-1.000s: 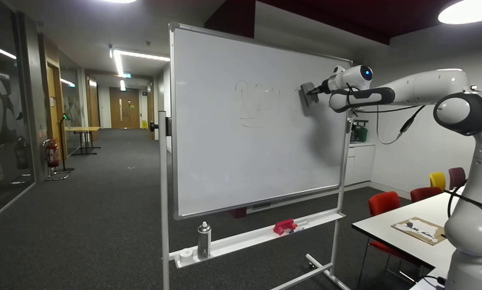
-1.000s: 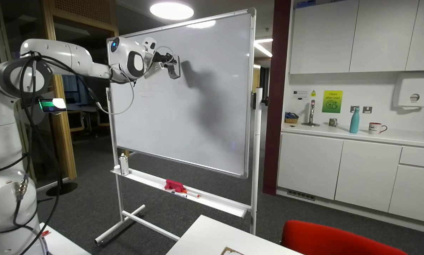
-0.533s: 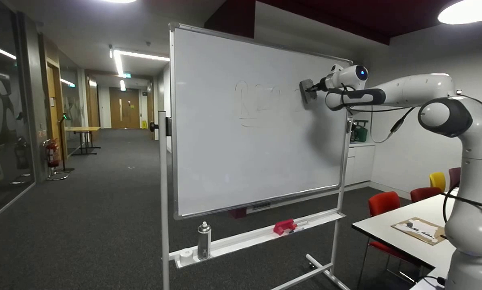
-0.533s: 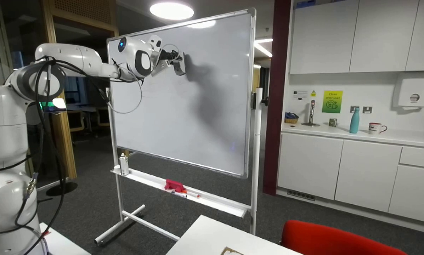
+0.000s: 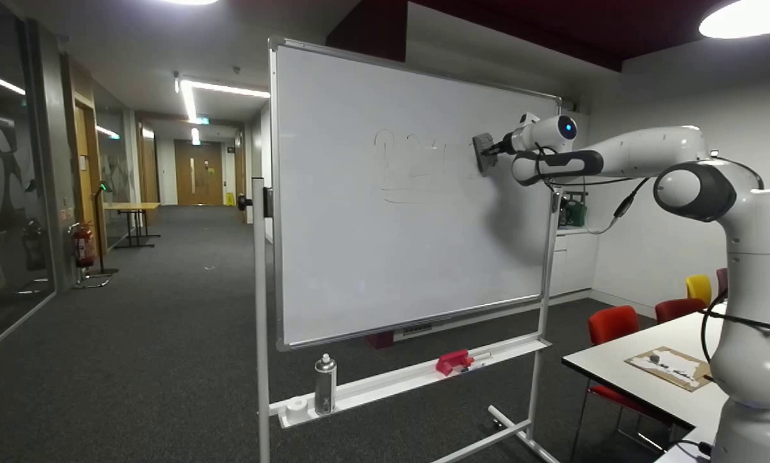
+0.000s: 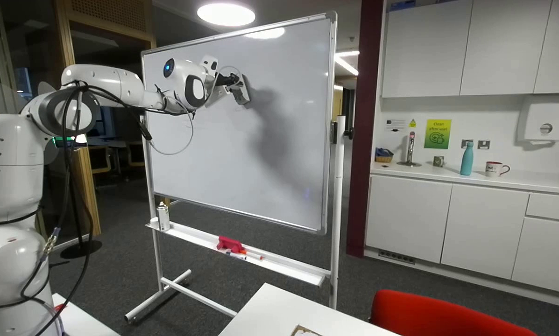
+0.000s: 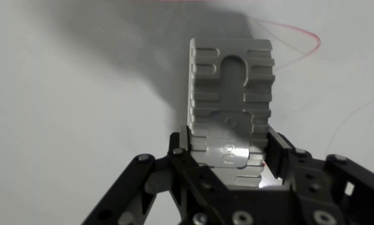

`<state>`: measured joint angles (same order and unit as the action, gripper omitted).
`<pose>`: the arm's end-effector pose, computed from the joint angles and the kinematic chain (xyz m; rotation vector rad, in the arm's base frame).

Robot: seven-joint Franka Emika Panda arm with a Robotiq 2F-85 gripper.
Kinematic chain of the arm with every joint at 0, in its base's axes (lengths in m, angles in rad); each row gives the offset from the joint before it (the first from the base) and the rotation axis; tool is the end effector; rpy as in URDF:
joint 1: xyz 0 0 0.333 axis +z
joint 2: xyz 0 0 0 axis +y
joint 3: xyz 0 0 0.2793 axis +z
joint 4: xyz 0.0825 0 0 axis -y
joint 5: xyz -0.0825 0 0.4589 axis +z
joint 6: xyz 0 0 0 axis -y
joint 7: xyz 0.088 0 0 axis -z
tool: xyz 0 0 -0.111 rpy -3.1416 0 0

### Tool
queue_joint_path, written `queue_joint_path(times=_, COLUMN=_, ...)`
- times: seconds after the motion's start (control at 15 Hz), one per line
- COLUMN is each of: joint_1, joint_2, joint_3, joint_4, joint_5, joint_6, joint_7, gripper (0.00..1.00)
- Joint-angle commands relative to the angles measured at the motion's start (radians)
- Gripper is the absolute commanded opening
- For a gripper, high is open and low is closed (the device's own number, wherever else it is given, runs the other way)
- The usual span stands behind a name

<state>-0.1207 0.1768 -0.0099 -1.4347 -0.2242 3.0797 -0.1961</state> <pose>0.7079 -0.0740 0.7313 2.0675 0.2899 1.8113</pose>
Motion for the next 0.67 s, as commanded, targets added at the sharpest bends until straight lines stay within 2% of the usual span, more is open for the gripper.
queue_joint_path(times=0.0, joint_1=-0.005, joint_2=0.039, joint_3=0.043, joint_4=0.037, joint_5=0.008, joint_6=0.039, joint_7=-0.086, gripper=0.34)
queue_joint_path(times=0.4, joint_1=-0.011, joint_2=0.033, joint_3=0.108, joint_4=0.003, joint_5=0.019, joint_6=0.048, joint_7=-0.195, gripper=0.34)
queue_joint_path(times=0.6, joint_1=-0.036, joint_2=0.048, joint_3=0.133, joint_4=0.033, joint_5=0.047, joint_6=0.054, joint_7=-0.237, gripper=0.34)
